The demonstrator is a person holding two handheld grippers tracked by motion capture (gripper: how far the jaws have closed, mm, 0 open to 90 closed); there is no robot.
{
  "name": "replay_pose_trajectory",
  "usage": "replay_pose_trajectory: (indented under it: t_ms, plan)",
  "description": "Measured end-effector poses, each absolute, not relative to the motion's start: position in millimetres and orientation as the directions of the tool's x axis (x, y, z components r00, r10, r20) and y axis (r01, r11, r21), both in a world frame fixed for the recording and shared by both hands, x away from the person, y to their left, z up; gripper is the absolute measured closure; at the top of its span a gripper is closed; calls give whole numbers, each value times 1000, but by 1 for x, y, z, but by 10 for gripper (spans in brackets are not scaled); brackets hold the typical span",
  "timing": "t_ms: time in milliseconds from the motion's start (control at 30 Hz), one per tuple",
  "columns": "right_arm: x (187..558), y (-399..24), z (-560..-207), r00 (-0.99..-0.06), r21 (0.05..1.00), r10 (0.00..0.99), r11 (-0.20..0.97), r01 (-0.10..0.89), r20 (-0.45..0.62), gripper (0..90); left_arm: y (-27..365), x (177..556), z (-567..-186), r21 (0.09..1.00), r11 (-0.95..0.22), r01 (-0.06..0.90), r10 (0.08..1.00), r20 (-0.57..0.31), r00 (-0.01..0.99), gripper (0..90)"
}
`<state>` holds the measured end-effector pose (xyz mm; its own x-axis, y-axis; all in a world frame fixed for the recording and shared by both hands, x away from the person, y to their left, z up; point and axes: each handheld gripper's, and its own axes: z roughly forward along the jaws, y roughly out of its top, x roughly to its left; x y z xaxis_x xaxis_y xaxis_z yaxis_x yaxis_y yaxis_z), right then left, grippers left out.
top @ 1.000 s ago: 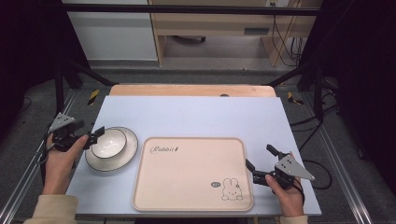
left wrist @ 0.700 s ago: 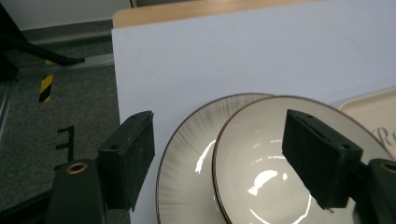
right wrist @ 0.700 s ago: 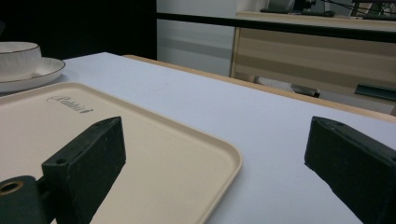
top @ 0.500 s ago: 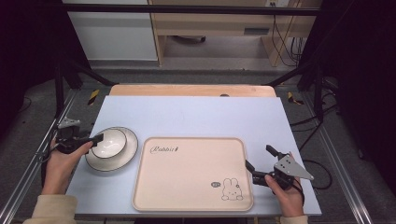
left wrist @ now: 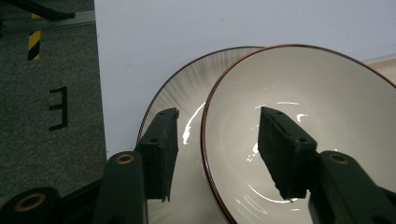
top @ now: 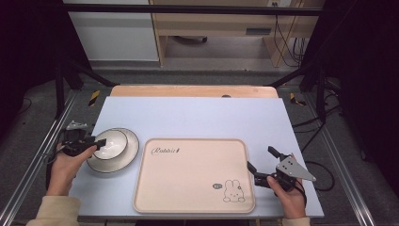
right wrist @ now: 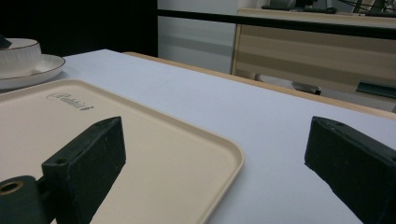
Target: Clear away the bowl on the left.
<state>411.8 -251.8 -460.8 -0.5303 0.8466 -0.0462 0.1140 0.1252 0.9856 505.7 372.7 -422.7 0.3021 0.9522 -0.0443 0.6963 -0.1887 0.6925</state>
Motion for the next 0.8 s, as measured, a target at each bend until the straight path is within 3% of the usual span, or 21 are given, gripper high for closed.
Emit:
replay_pose_trajectory:
  t_ms: [200, 800]
  plan:
    - [412, -251, -461, -533, 985, 845, 125, 120, -42, 54, 372, 507, -426, 681, -172, 712, 954, -65, 292, 596]
    - [412, -250, -461, -534, 986, 844, 121, 119, -39, 55, 370, 508, -430, 648, -189, 738, 958, -45, 284, 700]
